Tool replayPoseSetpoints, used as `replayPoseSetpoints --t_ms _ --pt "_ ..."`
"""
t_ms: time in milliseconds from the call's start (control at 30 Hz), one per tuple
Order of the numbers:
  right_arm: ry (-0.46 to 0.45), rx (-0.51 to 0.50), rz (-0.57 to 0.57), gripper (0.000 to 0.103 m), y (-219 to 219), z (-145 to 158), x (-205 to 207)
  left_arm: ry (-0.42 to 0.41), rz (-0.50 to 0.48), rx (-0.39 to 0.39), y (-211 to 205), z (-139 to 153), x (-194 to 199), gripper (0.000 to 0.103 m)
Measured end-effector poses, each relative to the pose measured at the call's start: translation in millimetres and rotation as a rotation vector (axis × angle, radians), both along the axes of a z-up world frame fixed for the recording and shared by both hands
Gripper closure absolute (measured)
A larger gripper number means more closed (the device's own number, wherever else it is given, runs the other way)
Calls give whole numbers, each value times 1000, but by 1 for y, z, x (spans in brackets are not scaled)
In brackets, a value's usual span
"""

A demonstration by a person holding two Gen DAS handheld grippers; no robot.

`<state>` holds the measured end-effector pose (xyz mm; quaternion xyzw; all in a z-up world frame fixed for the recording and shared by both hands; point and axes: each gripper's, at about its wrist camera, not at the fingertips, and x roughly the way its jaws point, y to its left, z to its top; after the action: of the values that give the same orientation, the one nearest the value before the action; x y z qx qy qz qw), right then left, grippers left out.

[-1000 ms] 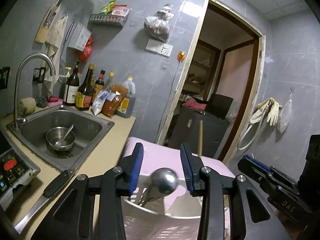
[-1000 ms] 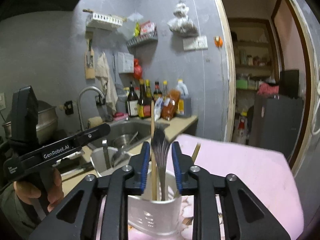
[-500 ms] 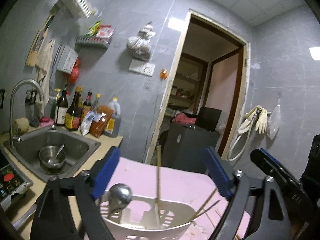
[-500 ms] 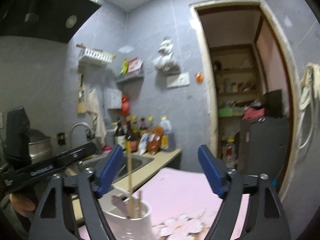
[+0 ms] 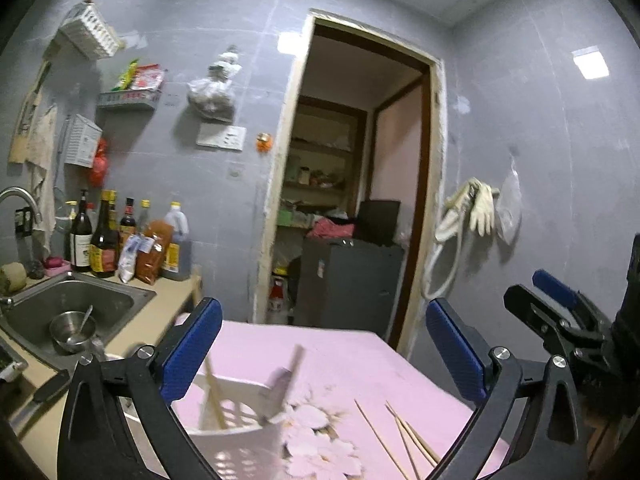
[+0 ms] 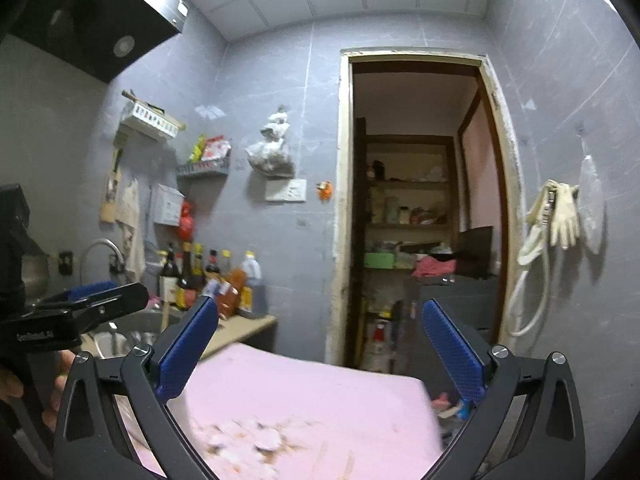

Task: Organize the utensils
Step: 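Open both tools and move them back over the loose chopsticks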

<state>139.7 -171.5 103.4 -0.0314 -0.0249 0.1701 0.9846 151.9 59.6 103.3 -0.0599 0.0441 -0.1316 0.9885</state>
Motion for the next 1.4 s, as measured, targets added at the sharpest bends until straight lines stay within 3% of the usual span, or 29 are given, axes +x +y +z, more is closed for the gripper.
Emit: replayPoseSetpoints --t_ms 300,467,600,767,967,1167,1400 --pt "163 -59 -67 0 -44 -33 8 102 -42 94 -52 -33 11 3" --pt "286 -73 -82 0 -64 -56 13 90 -8 131 -65 -38 10 3" --pt "352 -62 -80 0 -73 -69 15 35 11 137 -68 -32 6 3" --pt "380 -45 -71 0 -80 -72 13 -2 -11 154 -76 -22 -2 3" --pt "407 -50 -67 0 -86 -70 9 23 -68 162 -94 -26 -9 3" --pt "458 -70 -65 0 -92 -77 0 111 -106 154 -108 -44 -11 3" --pt "523 -109 -52 1 -92 -89 -11 282 -93 123 -112 -75 -1 3"
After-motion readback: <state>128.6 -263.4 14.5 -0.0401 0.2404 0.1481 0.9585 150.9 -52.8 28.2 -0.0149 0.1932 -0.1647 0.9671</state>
